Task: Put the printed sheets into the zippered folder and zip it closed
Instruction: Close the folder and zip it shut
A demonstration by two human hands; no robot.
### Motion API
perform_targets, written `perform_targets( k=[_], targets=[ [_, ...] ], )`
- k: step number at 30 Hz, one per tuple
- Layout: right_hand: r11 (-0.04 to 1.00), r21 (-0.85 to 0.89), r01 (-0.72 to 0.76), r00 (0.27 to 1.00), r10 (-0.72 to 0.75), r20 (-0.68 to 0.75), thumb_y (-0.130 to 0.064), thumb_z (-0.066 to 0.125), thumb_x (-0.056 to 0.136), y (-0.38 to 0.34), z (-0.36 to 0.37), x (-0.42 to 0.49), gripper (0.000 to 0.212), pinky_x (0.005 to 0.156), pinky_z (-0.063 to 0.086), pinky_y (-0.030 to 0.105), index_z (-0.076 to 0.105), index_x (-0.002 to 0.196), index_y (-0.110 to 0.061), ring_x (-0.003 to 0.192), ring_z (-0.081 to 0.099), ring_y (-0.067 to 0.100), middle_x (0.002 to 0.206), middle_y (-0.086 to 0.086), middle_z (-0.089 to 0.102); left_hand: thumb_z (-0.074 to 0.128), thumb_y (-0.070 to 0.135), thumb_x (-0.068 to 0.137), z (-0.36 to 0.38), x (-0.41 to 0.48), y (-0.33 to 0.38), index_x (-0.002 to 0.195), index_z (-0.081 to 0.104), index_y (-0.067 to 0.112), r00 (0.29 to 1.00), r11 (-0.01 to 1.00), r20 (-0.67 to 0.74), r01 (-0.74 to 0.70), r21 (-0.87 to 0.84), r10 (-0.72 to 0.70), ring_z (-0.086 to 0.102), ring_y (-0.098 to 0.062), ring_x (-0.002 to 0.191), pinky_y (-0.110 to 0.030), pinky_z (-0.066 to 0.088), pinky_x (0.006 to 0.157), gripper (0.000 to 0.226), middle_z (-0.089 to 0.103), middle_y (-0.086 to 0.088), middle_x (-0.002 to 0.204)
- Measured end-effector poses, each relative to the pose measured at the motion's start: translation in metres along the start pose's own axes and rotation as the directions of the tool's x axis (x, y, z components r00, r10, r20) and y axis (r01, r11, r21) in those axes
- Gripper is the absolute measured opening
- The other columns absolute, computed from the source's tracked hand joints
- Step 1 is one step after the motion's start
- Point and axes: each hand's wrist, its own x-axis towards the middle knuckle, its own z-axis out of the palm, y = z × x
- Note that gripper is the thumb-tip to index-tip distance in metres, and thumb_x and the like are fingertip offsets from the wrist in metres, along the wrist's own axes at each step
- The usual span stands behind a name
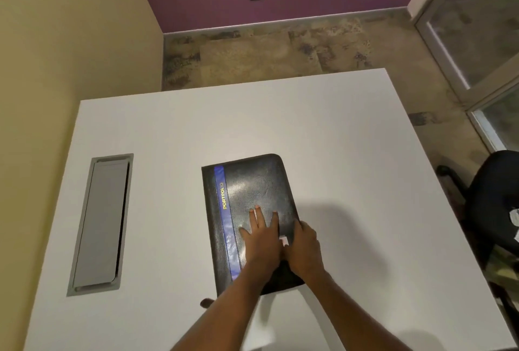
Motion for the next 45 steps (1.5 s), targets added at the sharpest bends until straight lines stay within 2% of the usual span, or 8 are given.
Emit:
perform_targets(
  k=[5,12,17,21,25,30,35,45],
  targets=[
    [0.978,-0.181,0.101,0.994,-0.093,0.052,-0.035,0.066,0.091,0.009,0.010,-0.014,0.088,0.119,0.036,0.044,0.020,0.160,-0.007,0.149,0.035,0.037,0.166,0.020,0.024,0.064,0.028,0.091,0.007,-0.001,-0.009,0.163,0.018,0.023,0.999,0.998,-0.027,-0.043,-0.035,0.042,0.005,-0.040,0.158,-0.068,0.024,0.116,0.085,0.003,-0.025,0.170],
    [0.976,-0.150,0.158,0.983,-0.170,-0.067,-0.010,0.061,0.086,-0.001,0.025,-0.051,0.083,0.125,0.023,0.044,0.024,0.160,-0.005,0.155,0.023,0.033,0.168,0.017,0.022,0.051,0.030,0.102,0.033,-0.048,-0.068,0.164,0.018,0.019,0.985,0.991,-0.109,-0.134,-0.008,0.132,0.006,-0.035,0.159,-0.061,0.012,0.123,0.071,0.008,-0.016,0.172],
    [0.941,-0.188,0.281,0.952,-0.299,-0.069,-0.003,0.070,0.063,-0.012,0.058,-0.090,0.081,0.113,0.044,0.048,0.053,0.143,-0.004,0.139,0.050,0.037,0.150,0.022,0.051,0.049,0.033,0.101,0.056,-0.099,-0.102,0.162,0.027,0.022,0.985,0.997,-0.169,-0.051,-0.063,0.040,0.014,-0.030,0.158,-0.062,0.012,0.124,0.066,0.019,-0.011,0.171],
    [0.937,-0.179,0.300,0.950,-0.310,-0.033,-0.012,0.064,0.071,-0.020,0.078,-0.125,0.049,0.093,0.051,0.039,0.061,0.120,-0.017,0.105,0.061,0.028,0.114,0.003,0.062,0.053,0.023,0.098,0.072,-0.139,-0.126,0.156,0.040,0.022,0.975,0.988,-0.205,0.059,-0.144,-0.088,0.035,-0.029,0.150,-0.060,0.021,0.122,0.059,0.039,-0.008,0.163],
    [0.938,-0.145,0.316,0.949,-0.313,0.042,-0.016,0.063,0.084,-0.026,0.093,-0.153,0.029,0.090,0.049,0.036,0.061,0.112,-0.019,0.103,0.059,0.024,0.110,0.001,0.060,0.053,0.018,0.089,0.087,-0.167,-0.145,0.124,0.061,0.024,0.953,0.973,-0.261,0.097,-0.210,-0.152,0.061,-0.024,0.110,-0.045,0.045,0.100,0.036,0.067,0.001,0.120],
    [0.965,-0.047,0.258,0.966,-0.256,0.044,-0.009,0.070,0.076,-0.026,0.114,-0.157,0.025,0.076,0.053,0.031,0.069,0.101,-0.013,0.089,0.070,0.026,0.103,0.002,0.065,0.068,0.027,0.086,0.098,-0.178,-0.150,0.096,0.073,0.029,0.931,0.969,-0.301,0.151,-0.196,-0.206,0.064,-0.024,0.092,-0.043,0.041,0.088,0.011,0.071,0.006,0.097],
    [0.988,0.040,0.152,0.978,-0.156,0.135,-0.017,0.053,0.098,-0.040,0.122,-0.156,0.034,0.100,0.043,0.034,0.062,0.129,-0.009,0.123,0.057,0.027,0.134,0.007,0.059,0.069,0.028,0.089,0.096,-0.168,-0.144,0.093,0.075,0.030,0.921,0.951,-0.283,0.207,-0.229,-0.269,0.060,-0.022,0.098,-0.042,0.033,0.090,0.007,0.070,0.008,0.098],
    [0.961,0.278,-0.012,0.997,-0.011,0.083,-0.027,0.058,0.082,-0.048,0.141,-0.161,0.016,0.063,0.047,0.040,0.062,0.082,-0.011,0.070,0.058,0.022,0.076,0.003,0.067,0.064,0.023,0.092,0.092,-0.160,-0.142,0.069,0.064,0.028,0.901,0.815,-0.098,0.330,-0.476,-0.423,0.062,-0.022,0.080,-0.037,0.032,0.074,0.023,0.066,0.006,0.072]
  ],
)
